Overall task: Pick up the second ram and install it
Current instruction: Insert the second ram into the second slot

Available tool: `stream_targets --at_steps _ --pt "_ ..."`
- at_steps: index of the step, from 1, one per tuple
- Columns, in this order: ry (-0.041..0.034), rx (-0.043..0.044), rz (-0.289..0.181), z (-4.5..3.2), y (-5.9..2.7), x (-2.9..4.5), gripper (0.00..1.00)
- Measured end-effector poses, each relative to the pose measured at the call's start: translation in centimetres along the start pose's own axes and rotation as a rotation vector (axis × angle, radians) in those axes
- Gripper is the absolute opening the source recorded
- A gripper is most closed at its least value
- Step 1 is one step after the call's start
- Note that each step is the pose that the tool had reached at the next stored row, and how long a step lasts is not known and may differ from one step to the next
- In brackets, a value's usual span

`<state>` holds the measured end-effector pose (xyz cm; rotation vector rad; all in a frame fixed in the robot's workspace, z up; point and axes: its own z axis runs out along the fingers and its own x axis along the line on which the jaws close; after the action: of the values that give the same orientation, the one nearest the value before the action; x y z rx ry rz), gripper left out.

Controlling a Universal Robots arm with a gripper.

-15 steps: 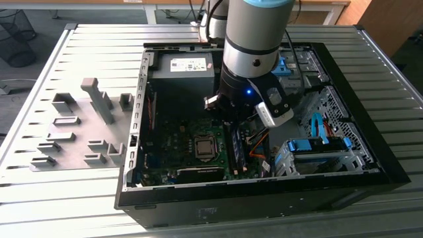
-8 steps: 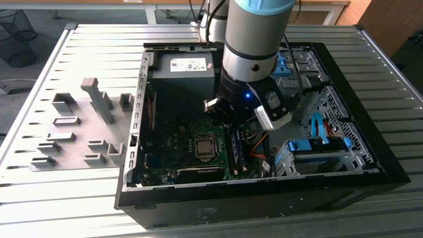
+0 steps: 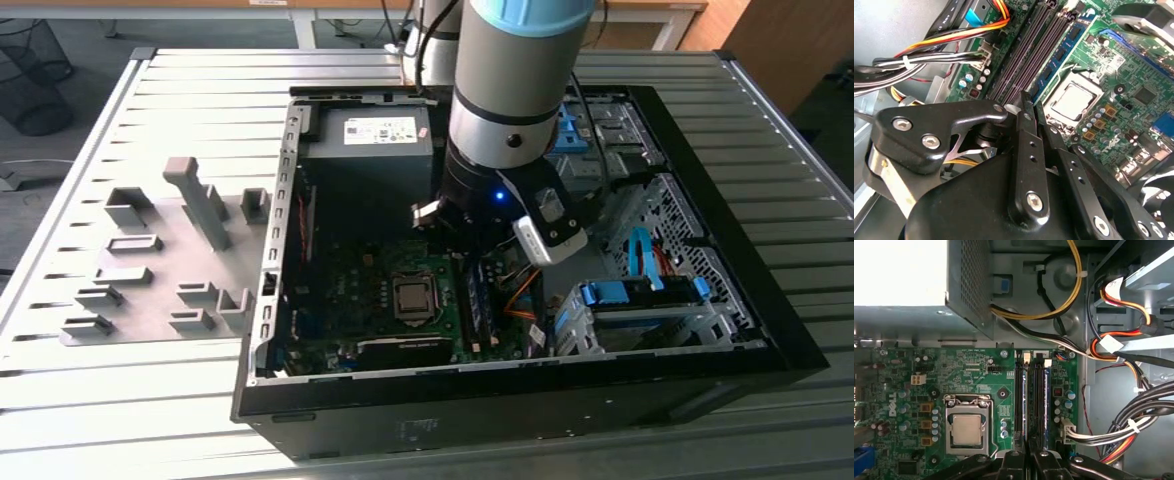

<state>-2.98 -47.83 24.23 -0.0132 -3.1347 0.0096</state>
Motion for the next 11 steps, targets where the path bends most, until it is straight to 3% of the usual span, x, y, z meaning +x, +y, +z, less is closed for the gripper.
stream_targets --at_steps 8,11 --pt "0.0000 0.0000 0.001 1.44 0.01 -0.02 0.14" --pt "0.0001 0.0002 0.002 1.66 0.01 -0.02 0.14"
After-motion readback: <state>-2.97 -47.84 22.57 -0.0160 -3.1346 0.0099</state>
